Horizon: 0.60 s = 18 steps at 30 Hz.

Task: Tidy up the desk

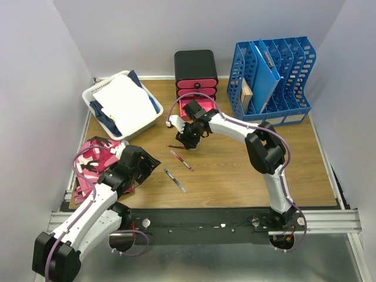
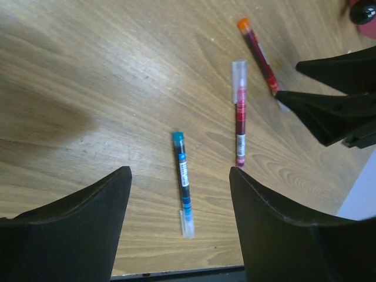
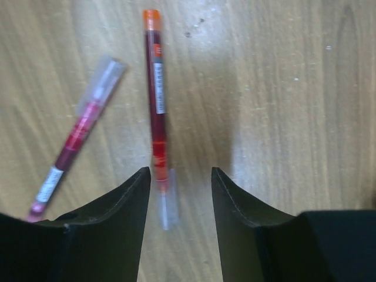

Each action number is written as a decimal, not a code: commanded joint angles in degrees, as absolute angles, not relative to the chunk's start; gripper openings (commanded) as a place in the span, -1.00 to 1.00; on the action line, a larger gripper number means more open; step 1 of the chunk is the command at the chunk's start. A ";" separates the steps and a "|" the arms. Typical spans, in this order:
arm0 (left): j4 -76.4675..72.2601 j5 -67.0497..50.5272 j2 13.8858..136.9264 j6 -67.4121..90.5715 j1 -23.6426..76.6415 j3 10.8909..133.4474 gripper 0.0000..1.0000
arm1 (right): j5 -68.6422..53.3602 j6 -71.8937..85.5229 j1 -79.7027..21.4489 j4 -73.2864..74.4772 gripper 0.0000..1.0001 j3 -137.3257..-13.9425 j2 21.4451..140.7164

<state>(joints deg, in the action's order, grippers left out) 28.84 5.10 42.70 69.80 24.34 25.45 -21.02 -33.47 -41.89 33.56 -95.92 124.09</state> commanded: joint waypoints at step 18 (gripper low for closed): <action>33.66 2.55 55.71 75.94 25.31 29.00 0.30 | -16.34 -33.49 -41.58 29.44 -0.99 -90.17 120.33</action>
<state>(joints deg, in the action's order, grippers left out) 31.42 3.68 52.82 74.91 24.40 26.17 -17.72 -33.28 -42.65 27.05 -90.56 122.52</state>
